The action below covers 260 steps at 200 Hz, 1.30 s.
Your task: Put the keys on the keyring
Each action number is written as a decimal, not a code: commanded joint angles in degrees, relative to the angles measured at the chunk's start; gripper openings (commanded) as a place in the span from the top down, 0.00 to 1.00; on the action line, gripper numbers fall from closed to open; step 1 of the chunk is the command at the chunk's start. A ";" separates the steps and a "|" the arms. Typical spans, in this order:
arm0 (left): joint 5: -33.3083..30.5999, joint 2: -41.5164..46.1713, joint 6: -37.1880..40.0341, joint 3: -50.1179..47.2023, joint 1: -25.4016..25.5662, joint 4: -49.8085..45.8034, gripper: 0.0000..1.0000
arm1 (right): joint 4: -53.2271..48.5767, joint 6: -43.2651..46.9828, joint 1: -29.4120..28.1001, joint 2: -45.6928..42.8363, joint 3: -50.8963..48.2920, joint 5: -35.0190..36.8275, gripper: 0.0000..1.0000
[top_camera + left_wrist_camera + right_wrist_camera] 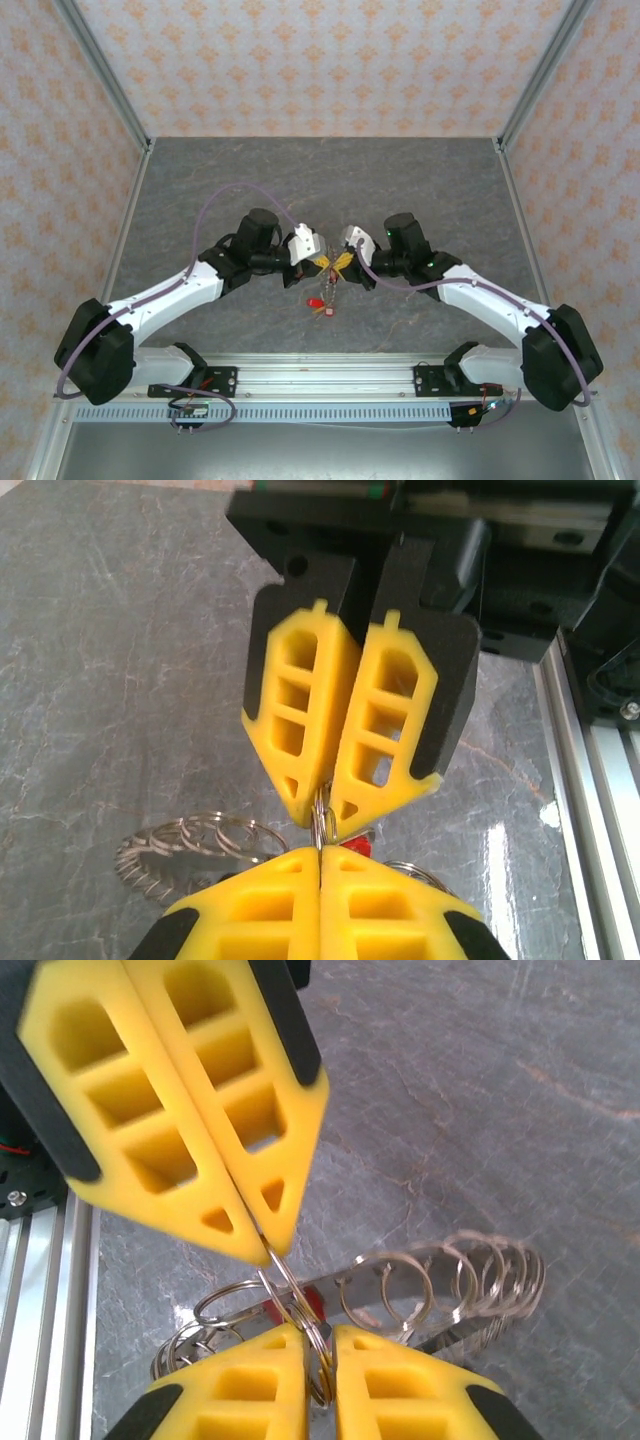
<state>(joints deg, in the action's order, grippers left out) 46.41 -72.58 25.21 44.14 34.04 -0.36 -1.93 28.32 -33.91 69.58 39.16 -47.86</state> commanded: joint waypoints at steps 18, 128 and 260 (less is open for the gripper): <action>4.74 1.69 -6.51 -1.83 -0.47 13.27 1.00 | 9.08 -6.92 0.77 0.55 -4.74 -1.45 0.86; -0.49 2.34 -0.14 -1.61 -0.47 1.09 0.86 | 10.08 -8.25 0.73 -0.41 -2.88 -0.87 1.00; -9.47 4.40 4.41 0.99 3.55 -9.10 0.64 | 10.81 -9.24 0.75 -1.45 -2.16 -3.45 1.00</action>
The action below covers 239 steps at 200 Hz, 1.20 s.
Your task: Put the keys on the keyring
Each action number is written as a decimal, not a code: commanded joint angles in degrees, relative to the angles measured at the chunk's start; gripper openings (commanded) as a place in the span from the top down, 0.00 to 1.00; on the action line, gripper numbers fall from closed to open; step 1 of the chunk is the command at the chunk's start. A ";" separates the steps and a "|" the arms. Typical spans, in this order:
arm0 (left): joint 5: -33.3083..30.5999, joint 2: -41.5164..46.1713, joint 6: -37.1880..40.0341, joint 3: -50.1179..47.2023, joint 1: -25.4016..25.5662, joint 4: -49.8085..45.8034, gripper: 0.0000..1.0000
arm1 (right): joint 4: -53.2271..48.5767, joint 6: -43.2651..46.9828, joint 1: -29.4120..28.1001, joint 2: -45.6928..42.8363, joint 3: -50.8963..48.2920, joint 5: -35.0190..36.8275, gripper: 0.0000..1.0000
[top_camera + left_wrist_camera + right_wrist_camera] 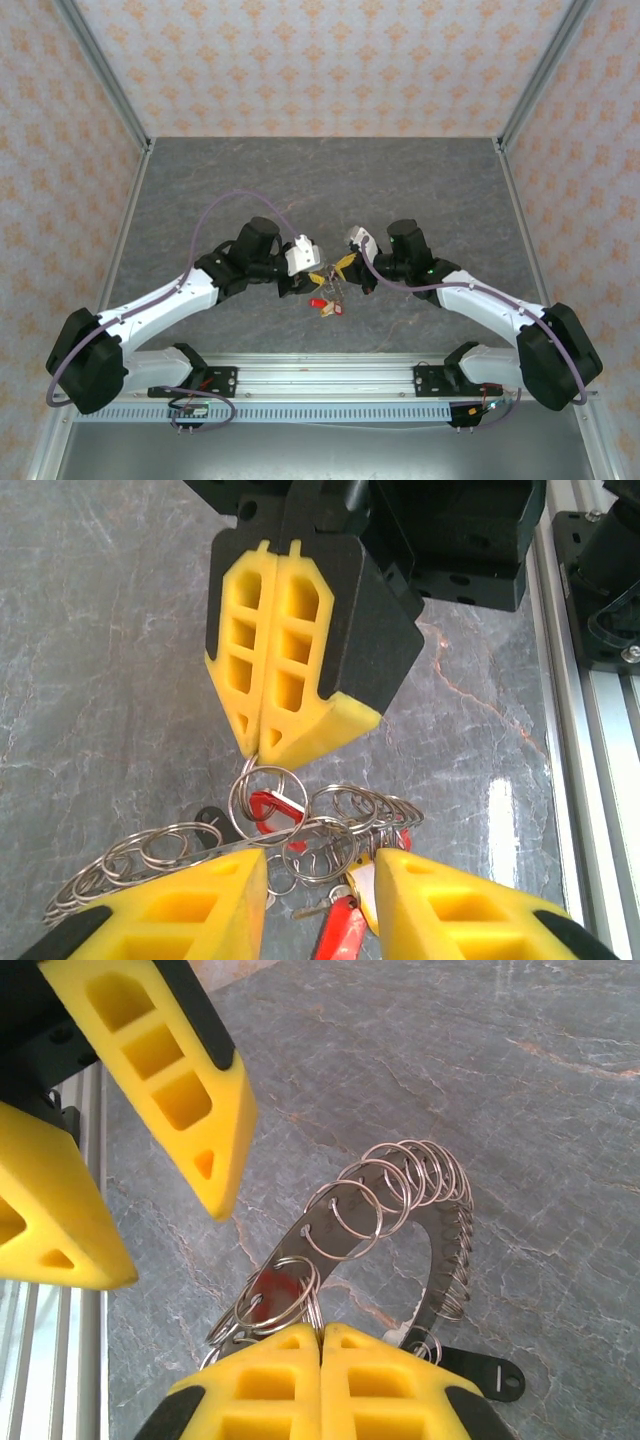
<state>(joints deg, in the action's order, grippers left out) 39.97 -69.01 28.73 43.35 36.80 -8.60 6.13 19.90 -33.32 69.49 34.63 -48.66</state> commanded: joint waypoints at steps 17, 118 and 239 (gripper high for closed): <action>-3.89 0.23 1.02 2.23 1.96 -0.54 0.63 | 3.01 -1.26 0.18 -1.38 2.35 -2.93 1.00; -9.51 -4.27 1.24 4.20 5.39 -0.57 0.63 | 3.67 -1.70 0.17 -1.38 2.40 -3.79 1.00; -13.94 -4.92 1.26 4.50 5.77 -0.15 0.70 | 2.54 -1.35 0.14 -1.38 3.07 -6.15 1.00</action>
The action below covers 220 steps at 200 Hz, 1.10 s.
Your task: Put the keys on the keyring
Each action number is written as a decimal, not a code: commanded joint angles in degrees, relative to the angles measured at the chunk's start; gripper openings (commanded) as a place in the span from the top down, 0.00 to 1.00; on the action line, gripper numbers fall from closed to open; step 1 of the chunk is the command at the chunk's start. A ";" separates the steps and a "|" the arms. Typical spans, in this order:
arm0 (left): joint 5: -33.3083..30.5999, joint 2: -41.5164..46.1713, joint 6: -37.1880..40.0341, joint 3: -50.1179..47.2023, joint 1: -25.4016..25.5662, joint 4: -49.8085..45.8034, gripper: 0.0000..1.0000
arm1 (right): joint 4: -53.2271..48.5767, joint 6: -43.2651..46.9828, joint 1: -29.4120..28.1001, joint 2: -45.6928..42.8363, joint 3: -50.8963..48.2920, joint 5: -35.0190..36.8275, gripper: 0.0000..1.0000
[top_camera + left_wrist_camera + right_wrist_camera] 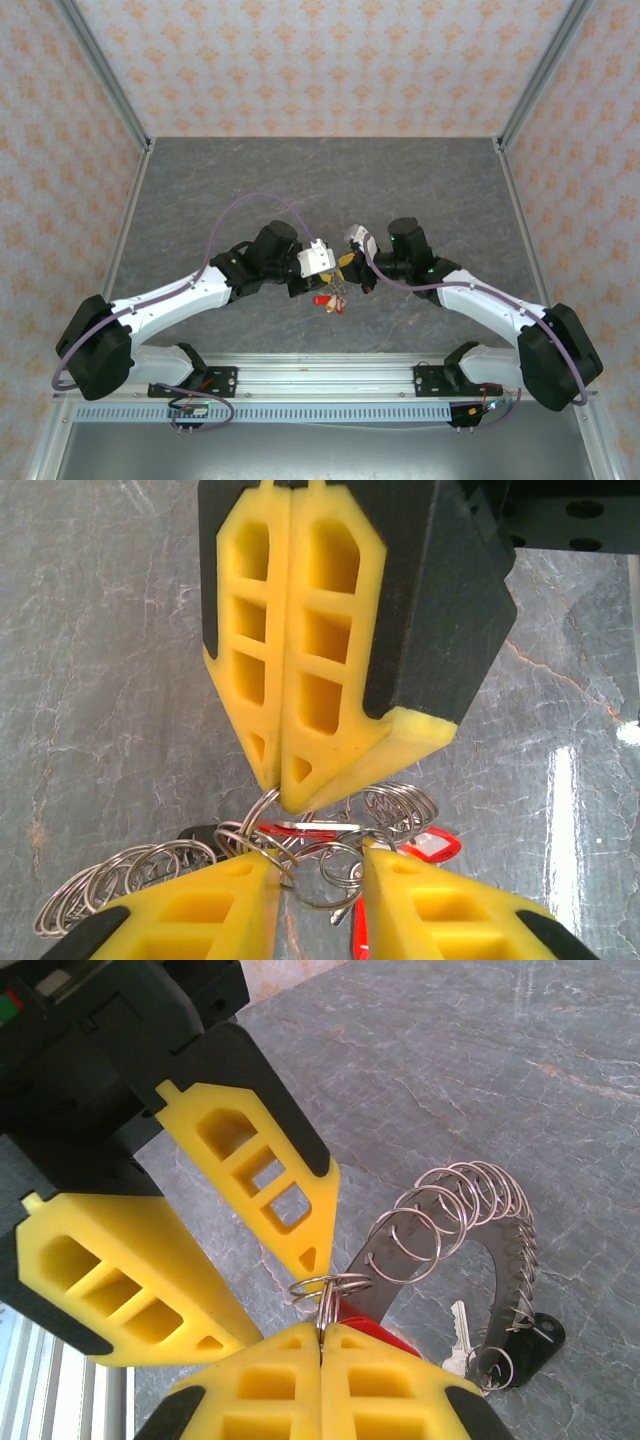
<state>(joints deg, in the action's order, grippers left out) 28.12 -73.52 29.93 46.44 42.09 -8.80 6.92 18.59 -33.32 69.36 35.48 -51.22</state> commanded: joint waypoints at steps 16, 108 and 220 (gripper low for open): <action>-2.15 -0.54 -0.14 1.38 0.51 0.47 0.69 | 1.61 -0.13 0.14 -1.24 2.30 -3.79 1.00; -2.35 -1.19 -1.80 1.75 0.54 2.86 0.77 | -0.61 0.67 0.17 -1.24 3.01 -5.17 1.00; -3.99 -1.00 -1.19 0.11 0.54 3.73 1.00 | -4.19 1.87 0.17 -0.78 3.59 4.22 1.00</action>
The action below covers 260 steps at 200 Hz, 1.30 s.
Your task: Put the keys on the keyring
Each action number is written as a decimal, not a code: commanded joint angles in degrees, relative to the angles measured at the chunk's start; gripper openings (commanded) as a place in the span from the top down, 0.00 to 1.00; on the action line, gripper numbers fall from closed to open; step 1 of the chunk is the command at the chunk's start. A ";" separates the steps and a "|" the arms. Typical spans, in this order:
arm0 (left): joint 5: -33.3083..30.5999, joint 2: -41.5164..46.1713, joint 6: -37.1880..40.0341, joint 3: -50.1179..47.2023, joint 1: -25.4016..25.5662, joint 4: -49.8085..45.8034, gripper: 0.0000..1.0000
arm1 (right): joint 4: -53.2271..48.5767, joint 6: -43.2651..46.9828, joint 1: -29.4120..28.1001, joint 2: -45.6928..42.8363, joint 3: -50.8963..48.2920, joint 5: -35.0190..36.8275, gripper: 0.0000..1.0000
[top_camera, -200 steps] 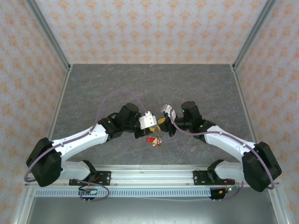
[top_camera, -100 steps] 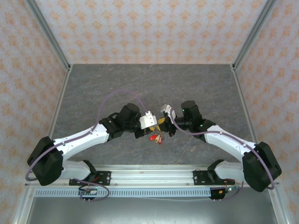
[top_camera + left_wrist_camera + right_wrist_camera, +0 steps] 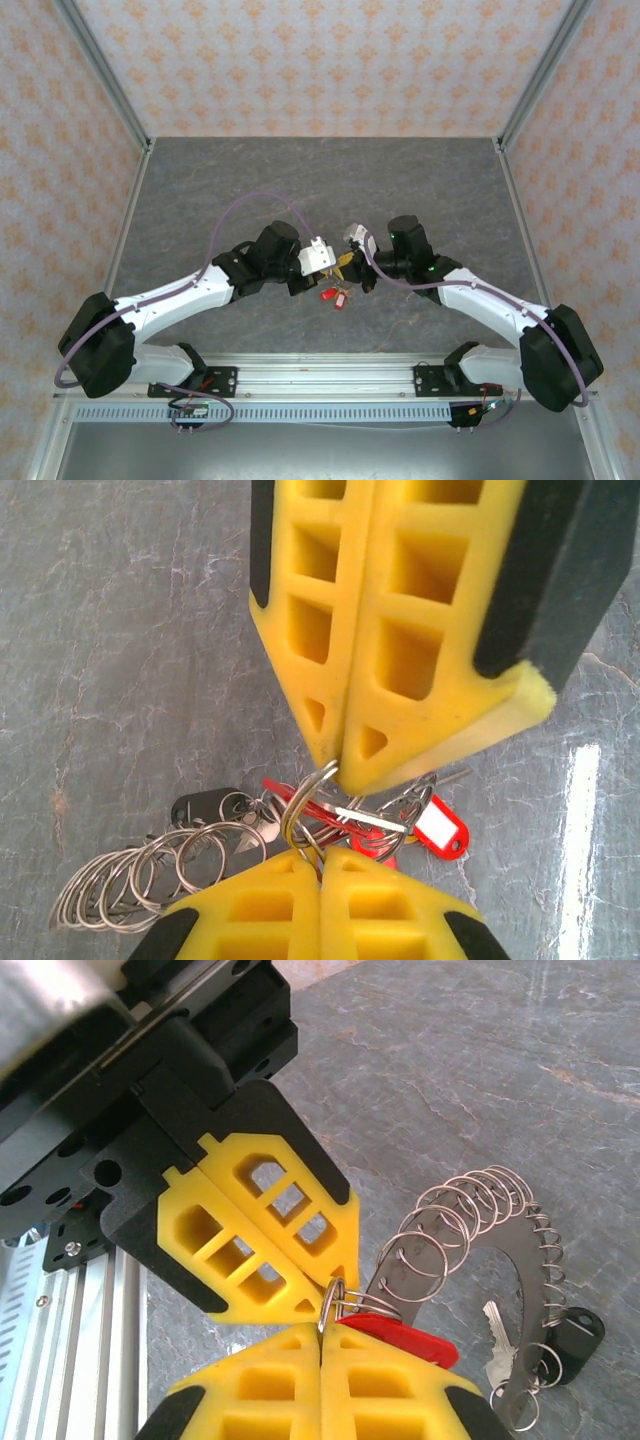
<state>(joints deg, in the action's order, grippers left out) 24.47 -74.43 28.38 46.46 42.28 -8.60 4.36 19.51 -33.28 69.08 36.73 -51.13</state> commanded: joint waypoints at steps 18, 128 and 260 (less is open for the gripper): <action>-0.38 -0.10 0.43 -0.52 0.34 4.62 1.00 | -2.98 1.08 0.14 0.57 3.03 6.70 1.00; -0.09 -0.67 2.23 -1.74 0.34 7.23 1.00 | -4.73 2.34 0.14 3.45 4.78 10.26 0.99; 0.04 -1.31 3.00 -2.60 0.34 10.15 1.00 | -10.77 8.53 -0.04 3.68 7.61 9.93 0.79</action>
<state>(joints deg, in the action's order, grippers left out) 23.55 -75.66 30.13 44.36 42.28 -2.44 -6.26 24.47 -33.28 75.26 44.62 -40.62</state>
